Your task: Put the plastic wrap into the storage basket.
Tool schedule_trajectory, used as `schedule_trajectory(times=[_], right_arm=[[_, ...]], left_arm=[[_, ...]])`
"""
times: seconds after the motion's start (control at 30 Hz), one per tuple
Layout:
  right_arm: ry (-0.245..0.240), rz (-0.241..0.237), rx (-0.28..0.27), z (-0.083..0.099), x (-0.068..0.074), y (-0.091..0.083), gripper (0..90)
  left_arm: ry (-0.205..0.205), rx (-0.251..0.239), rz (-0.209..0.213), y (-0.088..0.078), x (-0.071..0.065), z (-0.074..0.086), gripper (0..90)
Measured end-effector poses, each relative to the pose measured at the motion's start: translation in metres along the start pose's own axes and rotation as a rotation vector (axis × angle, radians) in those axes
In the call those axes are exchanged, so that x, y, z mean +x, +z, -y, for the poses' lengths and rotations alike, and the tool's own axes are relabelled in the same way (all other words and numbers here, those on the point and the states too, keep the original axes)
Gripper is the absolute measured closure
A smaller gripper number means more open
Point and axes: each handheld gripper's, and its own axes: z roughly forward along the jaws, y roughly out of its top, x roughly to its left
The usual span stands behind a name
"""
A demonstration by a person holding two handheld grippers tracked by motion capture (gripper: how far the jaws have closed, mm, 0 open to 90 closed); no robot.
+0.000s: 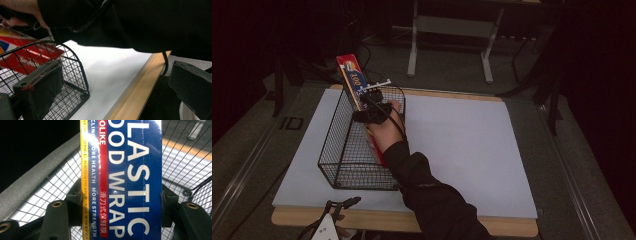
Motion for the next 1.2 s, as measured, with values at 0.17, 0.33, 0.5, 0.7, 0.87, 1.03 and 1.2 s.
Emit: schedule_trajectory(times=[0.17,0.33,0.5,0.7,0.87,1.03,1.2], right_arm=[[0.006,0.017,0.035,0.008,-0.001,0.012,39.5],[0.018,0.016,0.045,0.012,-0.001,0.019,39.4],[0.0,0.029,0.064,0.016,0.0,0.024,39.4],[0.021,0.034,0.091,0.023,-0.005,0.031,39.3],[0.011,0.038,0.132,0.027,-0.003,0.039,39.1],[0.021,0.035,0.139,0.029,-0.007,0.04,39.1],[0.008,0.041,0.177,0.032,-0.009,0.047,38.9]], left_arm=[[-0.001,-0.002,0.001,-0.001,0.0,0.0,0.2],[-0.001,-0.001,0.002,0.0,0.0,0.0,0.2],[-0.001,-0.003,0.003,-0.001,0.0,0.0,0.2],[0.002,0.0,0.004,0.0,0.0,0.0,0.2],[0.003,0.0,0.003,-0.001,0.0,0.0,0.2],[0.003,0.0,0.004,0.0,0.0,0.0,0.2],[0.004,0.001,0.004,0.0,0.0,0.0,0.2]])
